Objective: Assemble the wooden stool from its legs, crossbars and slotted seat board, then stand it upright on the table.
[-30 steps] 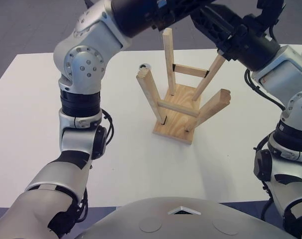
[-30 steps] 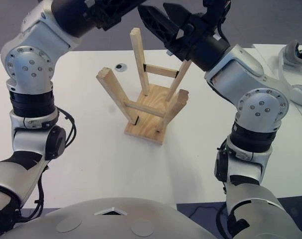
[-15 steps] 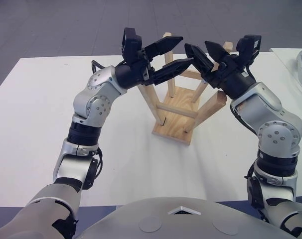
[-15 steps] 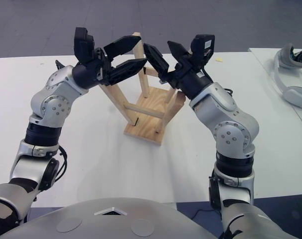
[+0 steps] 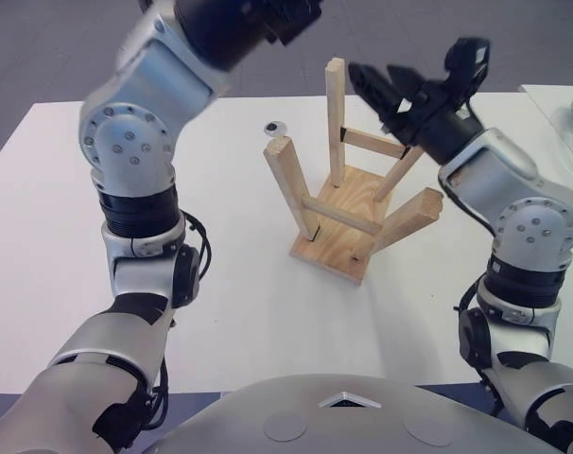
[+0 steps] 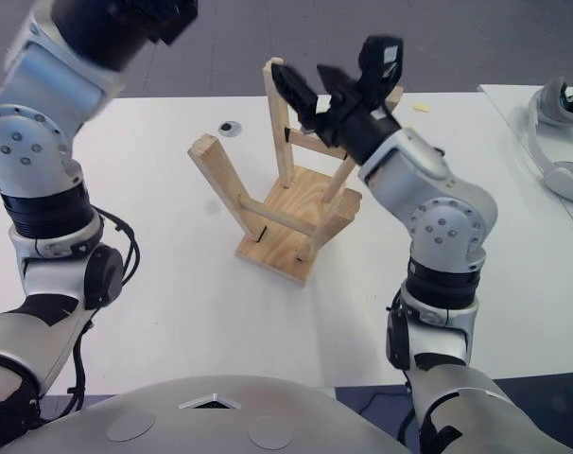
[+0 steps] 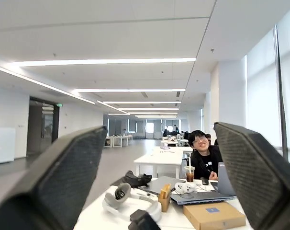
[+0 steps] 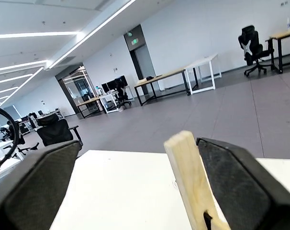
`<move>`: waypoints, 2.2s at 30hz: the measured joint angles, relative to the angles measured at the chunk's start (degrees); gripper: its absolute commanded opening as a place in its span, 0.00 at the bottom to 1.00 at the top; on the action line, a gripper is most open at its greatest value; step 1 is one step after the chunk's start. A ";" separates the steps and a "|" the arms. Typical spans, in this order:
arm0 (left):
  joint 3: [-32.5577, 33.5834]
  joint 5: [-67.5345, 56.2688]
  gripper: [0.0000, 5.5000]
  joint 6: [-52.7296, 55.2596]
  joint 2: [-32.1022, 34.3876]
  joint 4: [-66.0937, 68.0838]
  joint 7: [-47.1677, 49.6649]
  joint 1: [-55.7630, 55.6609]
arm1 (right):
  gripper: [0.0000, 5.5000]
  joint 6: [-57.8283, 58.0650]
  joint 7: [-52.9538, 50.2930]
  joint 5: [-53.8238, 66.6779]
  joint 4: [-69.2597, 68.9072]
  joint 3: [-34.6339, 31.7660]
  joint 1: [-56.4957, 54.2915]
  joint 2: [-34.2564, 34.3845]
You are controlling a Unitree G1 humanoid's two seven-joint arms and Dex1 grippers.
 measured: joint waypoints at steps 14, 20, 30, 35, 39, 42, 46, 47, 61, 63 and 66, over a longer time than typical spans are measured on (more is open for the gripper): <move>-11.08 9.65 0.75 -2.17 0.37 14.32 -15.24 16.01 | 0.82 -4.44 -28.08 29.82 -18.60 3.57 17.76 -2.92; -16.90 12.29 0.75 -10.41 2.73 13.87 -25.08 18.54 | 0.82 -7.17 -27.26 27.67 -18.99 3.37 19.87 -4.76; -16.75 12.28 0.75 -11.43 2.28 6.54 -18.97 22.82 | 0.82 -8.70 -17.82 14.21 -7.15 3.78 14.10 -9.01; -16.66 11.79 0.75 -11.11 0.31 0.80 -14.36 26.64 | 0.82 -9.24 -14.07 9.02 -3.91 3.35 12.85 -8.96; -14.72 12.88 0.75 -11.57 -0.41 6.21 -13.88 24.56 | 0.82 -9.02 -12.87 7.48 -3.92 3.29 12.58 -7.67; -12.61 17.49 0.75 -11.81 -0.42 12.63 -11.15 24.15 | 0.82 -8.89 -12.18 7.36 -4.04 3.35 12.30 -6.33; -10.27 17.12 0.75 -9.88 -3.43 9.90 -7.11 25.03 | 0.82 -8.56 -11.49 7.56 -3.53 3.61 10.17 -4.18; -9.03 15.99 0.75 -9.32 -4.35 6.61 -5.49 24.95 | 0.82 -8.63 -11.55 7.60 -2.80 3.18 9.65 -3.64; 5.90 34.58 0.75 -7.39 2.10 -10.06 25.14 41.58 | 0.82 -14.73 -10.94 -7.23 -4.76 -4.85 18.66 -4.97; 4.19 43.19 0.75 -6.99 1.69 -16.51 31.61 50.07 | 0.82 -18.79 -12.05 -19.44 -7.89 -5.11 31.19 -5.35; -0.35 56.59 0.75 -8.40 -1.19 -28.44 40.01 62.21 | 0.82 -25.43 -13.39 -33.09 -13.15 -7.36 50.73 -1.62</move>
